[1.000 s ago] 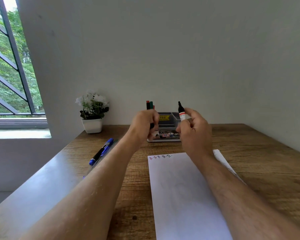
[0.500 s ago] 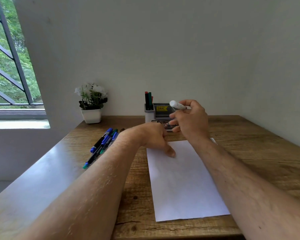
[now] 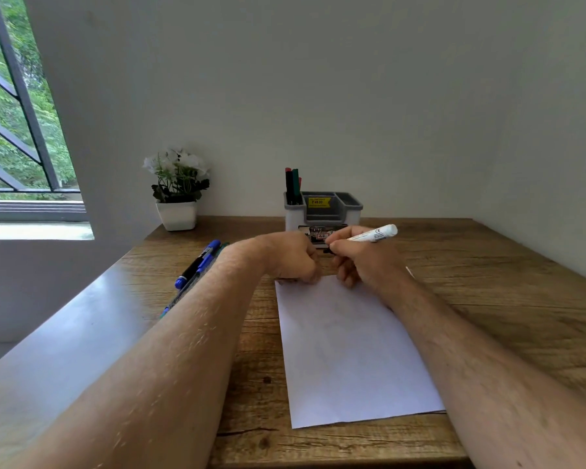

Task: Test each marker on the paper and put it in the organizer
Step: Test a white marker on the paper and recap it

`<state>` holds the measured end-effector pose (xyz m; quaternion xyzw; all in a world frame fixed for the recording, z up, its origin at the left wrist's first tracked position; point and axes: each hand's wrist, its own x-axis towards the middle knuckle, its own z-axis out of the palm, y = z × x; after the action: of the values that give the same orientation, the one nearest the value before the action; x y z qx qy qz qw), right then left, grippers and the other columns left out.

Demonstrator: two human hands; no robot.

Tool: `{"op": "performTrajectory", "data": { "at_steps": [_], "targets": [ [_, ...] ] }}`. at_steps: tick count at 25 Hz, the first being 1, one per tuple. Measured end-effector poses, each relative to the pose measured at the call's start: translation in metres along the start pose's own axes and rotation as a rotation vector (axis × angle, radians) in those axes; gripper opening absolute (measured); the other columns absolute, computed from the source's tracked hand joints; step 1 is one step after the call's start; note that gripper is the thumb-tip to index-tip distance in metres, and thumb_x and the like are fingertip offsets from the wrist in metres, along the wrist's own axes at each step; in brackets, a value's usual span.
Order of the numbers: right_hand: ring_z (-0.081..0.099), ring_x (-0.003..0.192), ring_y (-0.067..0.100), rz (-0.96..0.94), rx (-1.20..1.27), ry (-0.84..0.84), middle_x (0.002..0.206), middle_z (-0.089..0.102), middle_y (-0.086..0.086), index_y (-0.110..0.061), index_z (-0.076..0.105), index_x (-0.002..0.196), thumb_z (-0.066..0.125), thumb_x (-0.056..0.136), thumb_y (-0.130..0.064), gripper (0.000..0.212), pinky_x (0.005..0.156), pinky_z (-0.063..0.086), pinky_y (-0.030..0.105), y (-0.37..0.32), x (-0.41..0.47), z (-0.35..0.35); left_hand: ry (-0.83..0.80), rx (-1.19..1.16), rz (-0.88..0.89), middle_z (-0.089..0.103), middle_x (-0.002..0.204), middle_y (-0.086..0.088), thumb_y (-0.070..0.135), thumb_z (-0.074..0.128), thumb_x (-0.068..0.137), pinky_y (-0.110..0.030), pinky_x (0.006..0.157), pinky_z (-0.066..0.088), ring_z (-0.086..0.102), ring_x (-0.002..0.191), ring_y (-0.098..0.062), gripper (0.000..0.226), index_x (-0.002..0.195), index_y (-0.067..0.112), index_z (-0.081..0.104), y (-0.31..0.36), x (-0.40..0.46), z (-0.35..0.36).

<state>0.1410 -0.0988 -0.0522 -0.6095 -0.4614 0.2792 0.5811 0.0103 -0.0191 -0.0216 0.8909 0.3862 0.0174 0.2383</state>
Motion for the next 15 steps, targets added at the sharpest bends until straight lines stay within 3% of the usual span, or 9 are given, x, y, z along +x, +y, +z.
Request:
{"op": "performTrajectory", "data": {
  "at_steps": [4,10,15],
  "targets": [
    [0.040,0.033,0.006,-0.023,-0.095,-0.012,0.054,0.055,0.008,-0.015,0.059,0.072,0.061,0.084,-0.005,0.016,0.035,0.029,0.018,0.0001,-0.0044,-0.0009,0.006,-0.006,0.025,0.064,0.085,0.007,0.012,0.067,0.086,-0.023,0.071,0.050,0.058,0.076,-0.007,0.013,0.092,0.022,0.070,-0.0012,-0.0002,-0.0023],
    [0.052,0.048,0.004,-0.078,-0.394,0.042,0.056,0.062,-0.003,-0.019,0.052,0.062,0.066,0.077,-0.019,0.021,0.044,0.037,0.015,-0.0020,-0.0077,0.0011,-0.005,-0.031,0.005,0.070,0.101,0.005,0.016,0.076,0.081,-0.034,0.098,0.047,0.062,0.101,-0.014,0.022,0.102,0.019,0.075,-0.0079,0.0006,-0.0050],
    [0.054,0.053,0.006,-0.094,-0.473,0.007,0.061,0.063,-0.002,-0.019,0.052,0.064,0.065,0.079,-0.021,0.020,0.044,0.036,0.013,-0.0031,-0.0085,0.0004,-0.007,-0.017,0.002,0.070,0.105,0.005,0.017,0.077,0.079,-0.038,0.102,0.046,0.062,0.104,-0.015,0.020,0.098,0.022,0.075,-0.0082,0.0049,-0.0038]
  ]
}}
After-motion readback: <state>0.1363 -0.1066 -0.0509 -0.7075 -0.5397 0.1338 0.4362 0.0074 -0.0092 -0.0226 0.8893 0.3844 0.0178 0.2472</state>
